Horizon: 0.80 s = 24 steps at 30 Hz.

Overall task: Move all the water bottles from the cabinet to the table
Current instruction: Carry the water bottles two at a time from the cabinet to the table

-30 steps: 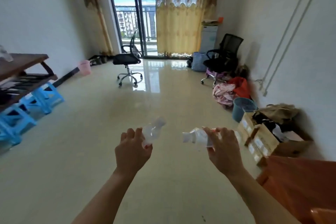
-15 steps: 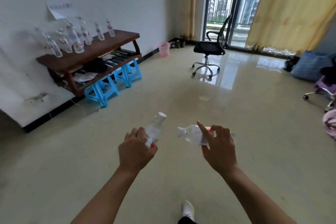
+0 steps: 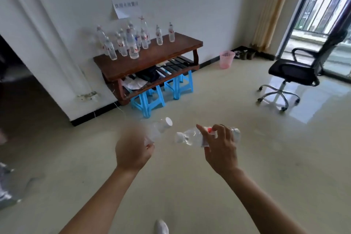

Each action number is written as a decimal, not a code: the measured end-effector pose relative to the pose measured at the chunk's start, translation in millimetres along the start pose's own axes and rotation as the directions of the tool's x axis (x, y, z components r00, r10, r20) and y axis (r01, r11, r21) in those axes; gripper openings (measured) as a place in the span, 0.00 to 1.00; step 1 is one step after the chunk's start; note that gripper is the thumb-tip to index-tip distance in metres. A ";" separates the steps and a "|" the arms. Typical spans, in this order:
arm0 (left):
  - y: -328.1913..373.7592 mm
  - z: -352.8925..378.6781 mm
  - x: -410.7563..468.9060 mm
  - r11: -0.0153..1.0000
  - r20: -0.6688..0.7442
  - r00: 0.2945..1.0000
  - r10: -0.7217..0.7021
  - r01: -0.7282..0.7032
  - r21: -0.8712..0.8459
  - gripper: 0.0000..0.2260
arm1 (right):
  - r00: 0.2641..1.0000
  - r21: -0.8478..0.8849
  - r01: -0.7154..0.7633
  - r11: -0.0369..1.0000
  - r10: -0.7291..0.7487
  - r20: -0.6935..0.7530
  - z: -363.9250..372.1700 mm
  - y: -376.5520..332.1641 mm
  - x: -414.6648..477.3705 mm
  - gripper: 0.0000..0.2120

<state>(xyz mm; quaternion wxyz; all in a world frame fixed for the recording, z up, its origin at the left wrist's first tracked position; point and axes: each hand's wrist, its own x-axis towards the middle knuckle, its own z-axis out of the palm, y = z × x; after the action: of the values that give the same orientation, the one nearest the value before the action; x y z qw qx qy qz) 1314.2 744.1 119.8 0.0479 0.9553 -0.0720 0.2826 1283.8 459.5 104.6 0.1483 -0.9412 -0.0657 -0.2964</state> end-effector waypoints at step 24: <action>-224.9 314.8 549.0 1.000 0.013 1.000 -0.002 0.003 -0.018 0.30 | 0.998 0.030 0.054 0.998 -0.053 -0.042 384.9 19.2 565.7 0.36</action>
<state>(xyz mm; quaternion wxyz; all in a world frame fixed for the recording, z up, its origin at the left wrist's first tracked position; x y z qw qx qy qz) 1974.6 863.4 145.6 0.0564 0.9568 -0.0737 0.2755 1956.5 583.9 126.3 0.1564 -0.9303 -0.0923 -0.3187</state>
